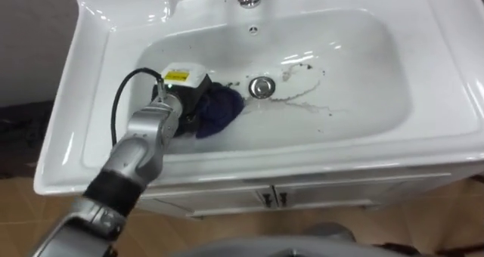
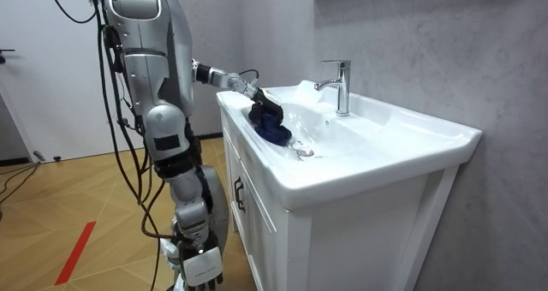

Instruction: Wipe basin

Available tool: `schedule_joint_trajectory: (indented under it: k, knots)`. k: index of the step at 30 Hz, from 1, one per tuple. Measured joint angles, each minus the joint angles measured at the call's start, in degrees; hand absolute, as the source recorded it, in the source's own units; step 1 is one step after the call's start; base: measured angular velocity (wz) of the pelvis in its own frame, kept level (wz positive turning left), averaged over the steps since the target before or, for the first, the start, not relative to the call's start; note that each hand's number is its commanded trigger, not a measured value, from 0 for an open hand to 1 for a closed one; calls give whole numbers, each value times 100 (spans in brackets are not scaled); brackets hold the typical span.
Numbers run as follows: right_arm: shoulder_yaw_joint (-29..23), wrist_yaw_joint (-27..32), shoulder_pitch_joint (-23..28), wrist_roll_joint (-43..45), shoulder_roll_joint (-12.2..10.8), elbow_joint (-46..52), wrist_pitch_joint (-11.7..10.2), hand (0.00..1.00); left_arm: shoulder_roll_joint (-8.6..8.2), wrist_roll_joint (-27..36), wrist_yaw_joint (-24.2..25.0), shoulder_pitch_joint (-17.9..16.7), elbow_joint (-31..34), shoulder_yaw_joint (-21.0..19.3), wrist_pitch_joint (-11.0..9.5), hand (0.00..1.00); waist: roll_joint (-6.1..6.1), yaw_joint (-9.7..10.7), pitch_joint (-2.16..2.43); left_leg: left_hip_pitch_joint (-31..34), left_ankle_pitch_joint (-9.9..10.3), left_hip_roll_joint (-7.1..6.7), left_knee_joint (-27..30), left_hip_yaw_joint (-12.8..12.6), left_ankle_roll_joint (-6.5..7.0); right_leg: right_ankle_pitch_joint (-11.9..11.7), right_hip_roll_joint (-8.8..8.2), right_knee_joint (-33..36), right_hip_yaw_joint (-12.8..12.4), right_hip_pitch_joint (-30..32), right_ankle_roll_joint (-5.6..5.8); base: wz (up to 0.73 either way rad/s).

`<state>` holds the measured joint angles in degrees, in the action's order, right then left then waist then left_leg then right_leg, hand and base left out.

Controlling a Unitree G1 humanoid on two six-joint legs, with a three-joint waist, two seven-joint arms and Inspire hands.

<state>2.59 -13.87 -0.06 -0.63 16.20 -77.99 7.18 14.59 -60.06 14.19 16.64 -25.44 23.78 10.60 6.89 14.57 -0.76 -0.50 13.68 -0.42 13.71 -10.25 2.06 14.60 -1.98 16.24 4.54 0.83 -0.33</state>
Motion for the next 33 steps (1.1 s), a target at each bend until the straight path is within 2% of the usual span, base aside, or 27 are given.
schedule_joint_trajectory:
  k: [3,5,9,11,15,20,23,27,31,33]
  knots:
    - [-63,-12,-160,-142,11,-44,35,0,-3,254,-290,516,-715,28,-88,100,23,289,-17,229,-13,2,90,-68,20,7,-13,184,-114,316,1,-14]
    - [-118,-38,-254,-261,43,-134,31,0,-10,394,-400,813,-1129,80,-152,100,45,375,-30,303,-20,-2,119,-132,31,12,-26,287,-142,445,7,-15]
    - [-149,-186,-407,-356,277,-118,7,0,-23,711,-573,1515,-1895,121,-241,100,134,485,-82,633,-56,-31,207,-356,92,45,-84,632,-313,977,34,-23]
    - [-144,-191,-437,-419,323,-210,-4,0,-76,873,-685,1703,-2149,133,-243,100,131,591,-89,703,-74,-36,207,-410,116,47,-87,709,-356,1096,43,-5]
    - [-43,-194,-443,-581,378,-192,40,0,-135,1135,-937,1863,-2453,136,-244,100,130,655,-97,792,-77,-23,195,-525,125,40,-78,800,-457,1271,45,-15]
    - [4,-172,-688,-886,368,-212,20,0,-239,1239,-1192,2159,-2611,134,-242,100,112,712,-122,1125,-113,-78,317,-509,185,42,-166,1070,-466,1660,58,3]
    - [20,-120,-850,-1132,363,-243,-25,0,-313,1359,-1380,2303,-2631,212,-232,100,103,774,-157,1314,-153,-131,374,-445,218,58,-207,1175,-460,1845,92,15]
    - [125,-110,-1007,-1471,362,-240,-14,0,-374,1994,-1554,2527,-2839,354,-202,100,125,786,-173,1425,-168,-137,389,-433,247,15,-215,1149,-450,1927,123,2]
    - [207,-111,-1057,-1477,356,-225,-16,0,-411,2294,-1698,2571,-2776,400,-203,100,174,851,-205,1507,-173,-154,398,-399,262,9,-228,1148,-441,1987,136,6]
    - [295,-108,-1053,-1481,359,-229,-20,0,-486,2492,-1827,2603,-2752,419,-203,100,189,885,-214,1540,-173,-152,396,-404,262,9,-227,1149,-435,2024,136,0]
